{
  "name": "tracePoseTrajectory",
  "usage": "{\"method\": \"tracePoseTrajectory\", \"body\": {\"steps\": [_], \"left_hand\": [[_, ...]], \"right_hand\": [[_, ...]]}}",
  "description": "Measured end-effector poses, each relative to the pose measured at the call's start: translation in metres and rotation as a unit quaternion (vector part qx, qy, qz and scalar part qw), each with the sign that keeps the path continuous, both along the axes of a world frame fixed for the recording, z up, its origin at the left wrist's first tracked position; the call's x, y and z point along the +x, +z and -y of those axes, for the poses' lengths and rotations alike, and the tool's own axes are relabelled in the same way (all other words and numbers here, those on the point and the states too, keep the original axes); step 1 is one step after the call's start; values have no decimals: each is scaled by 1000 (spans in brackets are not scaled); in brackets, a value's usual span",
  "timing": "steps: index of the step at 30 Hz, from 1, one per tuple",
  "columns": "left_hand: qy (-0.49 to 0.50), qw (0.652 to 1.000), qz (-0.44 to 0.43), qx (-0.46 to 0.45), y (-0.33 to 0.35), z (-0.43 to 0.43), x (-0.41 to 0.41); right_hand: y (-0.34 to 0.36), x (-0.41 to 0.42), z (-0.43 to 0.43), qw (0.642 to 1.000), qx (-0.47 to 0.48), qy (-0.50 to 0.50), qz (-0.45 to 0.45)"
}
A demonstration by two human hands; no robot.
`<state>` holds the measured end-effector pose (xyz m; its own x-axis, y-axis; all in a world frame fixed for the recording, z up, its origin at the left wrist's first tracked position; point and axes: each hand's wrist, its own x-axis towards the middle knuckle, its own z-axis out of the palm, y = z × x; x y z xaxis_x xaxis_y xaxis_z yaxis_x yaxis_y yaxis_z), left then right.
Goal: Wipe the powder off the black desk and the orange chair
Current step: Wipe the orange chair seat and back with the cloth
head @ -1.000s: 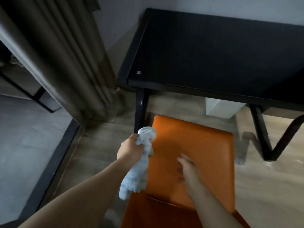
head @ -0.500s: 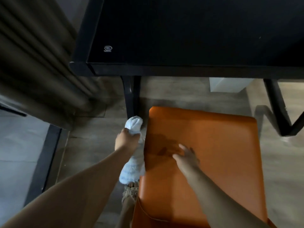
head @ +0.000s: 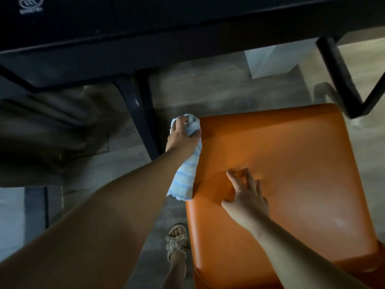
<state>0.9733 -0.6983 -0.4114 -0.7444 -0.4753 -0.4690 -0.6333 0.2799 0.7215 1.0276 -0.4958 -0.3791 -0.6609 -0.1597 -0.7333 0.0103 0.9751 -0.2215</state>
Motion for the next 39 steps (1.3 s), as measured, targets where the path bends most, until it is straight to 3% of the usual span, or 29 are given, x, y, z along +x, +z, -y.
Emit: {"method": "tracePoseTrajectory", "body": {"steps": [2,9,15,17,20,24,32,36,39], "left_hand": [[33,999,13,-2,-7,-4,15],[97,965,164,181,-1,-81,178],[107,983,74,127,-5,-54,112],[94,980,121,127,-5,-60,128],[16,955,270,122,-3,-87,196],[-79,934,334,98,6,-102,234],[-191,926,314,87,72,-114,244],[-157,951,258,70,121,-116,255],[-65,979,191,23,160,-114,266]], "right_hand": [[0,1,1,1000,5,5,4],[5,3,4,1000,5,9,8],[1,9,-5,999,11,43,7],[3,16,-13,997,14,78,15],[12,38,-27,998,2,63,13],[34,78,-46,995,-51,-20,-87],[93,101,-76,994,-77,-71,34],[132,107,-77,983,-138,-85,91],[164,118,-74,959,-211,-124,141]]}}
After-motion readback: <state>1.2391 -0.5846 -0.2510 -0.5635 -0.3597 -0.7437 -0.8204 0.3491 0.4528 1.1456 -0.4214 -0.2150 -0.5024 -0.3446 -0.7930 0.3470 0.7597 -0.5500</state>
